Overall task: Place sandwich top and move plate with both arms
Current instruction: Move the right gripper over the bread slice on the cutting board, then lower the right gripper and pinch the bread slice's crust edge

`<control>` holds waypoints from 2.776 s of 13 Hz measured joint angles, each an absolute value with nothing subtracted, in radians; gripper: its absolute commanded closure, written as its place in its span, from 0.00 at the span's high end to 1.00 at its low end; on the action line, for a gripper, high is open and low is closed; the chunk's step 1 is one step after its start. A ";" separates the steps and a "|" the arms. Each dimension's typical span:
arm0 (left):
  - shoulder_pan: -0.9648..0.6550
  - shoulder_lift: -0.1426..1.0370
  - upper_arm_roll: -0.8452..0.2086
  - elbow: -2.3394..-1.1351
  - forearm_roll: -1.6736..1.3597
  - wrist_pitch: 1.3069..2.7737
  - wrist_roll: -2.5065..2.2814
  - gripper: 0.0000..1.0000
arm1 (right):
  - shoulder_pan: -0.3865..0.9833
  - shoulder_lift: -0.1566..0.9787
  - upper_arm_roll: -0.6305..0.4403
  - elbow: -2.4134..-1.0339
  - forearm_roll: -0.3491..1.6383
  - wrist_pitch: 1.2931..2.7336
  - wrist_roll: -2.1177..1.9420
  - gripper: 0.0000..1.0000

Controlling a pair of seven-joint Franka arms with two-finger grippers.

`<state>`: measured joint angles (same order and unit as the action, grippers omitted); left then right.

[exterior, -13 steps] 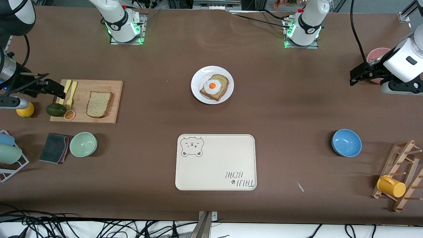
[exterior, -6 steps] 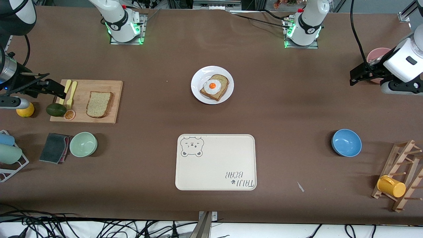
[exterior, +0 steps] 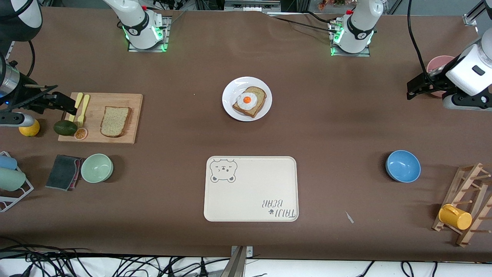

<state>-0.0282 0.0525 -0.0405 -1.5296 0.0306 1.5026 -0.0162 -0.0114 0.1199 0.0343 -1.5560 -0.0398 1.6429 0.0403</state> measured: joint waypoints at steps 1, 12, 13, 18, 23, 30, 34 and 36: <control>-0.028 0.053 -0.040 -1.530 0.031 1.503 -0.016 1.00 | -0.011 0.120 0.034 -1.559 -0.040 1.642 0.040 0.99; -0.028 0.053 -0.040 -1.530 0.031 1.503 -0.016 1.00 | -0.011 0.123 0.034 -1.595 -0.040 1.648 0.038 0.96; -0.028 0.053 -0.040 -1.530 0.031 1.503 -0.016 1.00 | -0.010 0.126 0.035 -1.625 -0.040 1.674 0.038 0.96; -0.028 0.053 -0.040 -1.530 0.031 1.503 -0.016 1.00 | 0.000 0.159 0.038 -1.864 -0.052 1.912 0.038 0.95; -0.028 0.053 -0.040 -1.529 0.031 1.503 -0.016 1.00 | 0.000 0.241 0.037 -1.972 -0.093 2.041 0.058 0.87; -0.033 0.053 -0.044 -1.529 0.031 1.503 -0.016 1.00 | 0.011 0.315 0.037 -2.098 -0.097 2.173 0.188 0.70; -0.033 0.053 -0.044 -1.529 0.031 1.500 -0.016 1.00 | 0.022 0.344 0.037 -2.118 -0.109 2.198 0.294 0.68; -0.034 0.053 -0.045 -1.529 0.031 1.498 -0.016 1.00 | 0.041 0.358 0.037 -2.119 -0.166 2.208 0.383 0.68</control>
